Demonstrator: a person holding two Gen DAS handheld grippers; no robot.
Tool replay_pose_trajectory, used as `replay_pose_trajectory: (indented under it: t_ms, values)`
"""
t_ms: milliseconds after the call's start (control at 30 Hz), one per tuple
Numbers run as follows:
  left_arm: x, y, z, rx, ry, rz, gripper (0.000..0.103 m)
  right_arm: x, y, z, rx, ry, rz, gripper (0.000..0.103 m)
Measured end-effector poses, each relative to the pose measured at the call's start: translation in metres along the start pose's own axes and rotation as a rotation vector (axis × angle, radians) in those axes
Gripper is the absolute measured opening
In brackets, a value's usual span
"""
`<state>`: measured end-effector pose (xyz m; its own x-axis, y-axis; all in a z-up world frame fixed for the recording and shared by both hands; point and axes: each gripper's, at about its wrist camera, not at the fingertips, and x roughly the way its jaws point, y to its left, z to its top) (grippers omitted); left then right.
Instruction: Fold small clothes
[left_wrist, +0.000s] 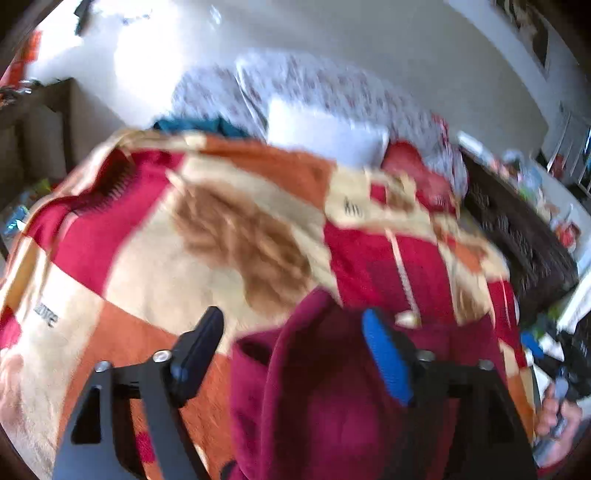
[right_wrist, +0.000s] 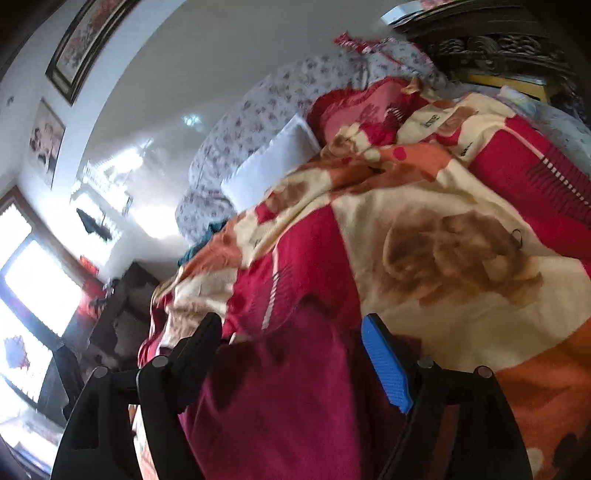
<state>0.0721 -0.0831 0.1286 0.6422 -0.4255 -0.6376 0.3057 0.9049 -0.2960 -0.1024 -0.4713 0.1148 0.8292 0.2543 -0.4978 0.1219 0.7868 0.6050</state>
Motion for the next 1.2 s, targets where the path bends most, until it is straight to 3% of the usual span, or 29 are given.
replay_pose_trajectory:
  t_ms: [133,233,300,367,400,500,533,700,767,833,900,967,1000,1200]
  values:
    - [0.001,0.003,-0.003,-0.025,0.045,-0.021,0.078,0.019,0.017,-0.008,-0.135,0.028,-0.122,0.081]
    - [0.014,-0.003,-0.012,0.019,0.085,0.003,0.078,0.037,0.013,-0.010,-0.141,0.068,-0.137,0.081]
    - [0.025,-0.007,-0.017,0.049,0.114,0.019,0.078,0.068,0.002,-0.013,-0.148,0.155,-0.189,0.076]
    - [0.041,-0.013,-0.024,0.094,0.164,0.053,0.078,0.074,0.002,-0.013,-0.180,0.165,-0.211,0.008]
    - [0.045,-0.013,-0.026,0.107,0.171,0.068,0.073,0.071,0.002,-0.011,-0.176,0.145,-0.202,0.008]
    - [0.059,-0.018,-0.025,0.146,0.172,0.111,0.037,0.055,0.000,-0.004,-0.180,0.067,-0.224,0.008]
    - [0.064,-0.018,-0.023,0.142,0.180,0.111,0.033,0.055,0.000,-0.004,-0.180,0.067,-0.224,0.008]
    - [0.086,-0.016,-0.015,0.113,0.168,0.125,0.033,0.075,-0.018,-0.002,-0.142,0.095,-0.287,0.008]
    - [0.091,-0.016,-0.015,0.118,0.147,0.143,0.036,0.092,-0.023,-0.008,-0.131,0.141,-0.306,0.010]
    - [0.090,-0.017,-0.015,0.130,0.137,0.154,0.042,0.088,-0.023,-0.009,-0.127,0.125,-0.313,0.013]
    - [0.086,-0.013,-0.014,0.116,0.137,0.154,0.046,0.082,-0.022,-0.009,-0.121,0.113,-0.310,0.025]
    - [0.077,-0.007,-0.014,0.100,0.137,0.153,0.047,0.053,-0.014,-0.006,-0.108,0.068,-0.316,0.045]
    - [0.071,-0.004,-0.015,0.093,0.133,0.158,0.048,0.042,-0.010,-0.007,-0.095,0.064,-0.319,0.048]
    - [0.025,0.010,-0.042,0.104,0.128,0.201,0.049,0.019,0.038,-0.032,-0.186,0.106,-0.170,0.050]
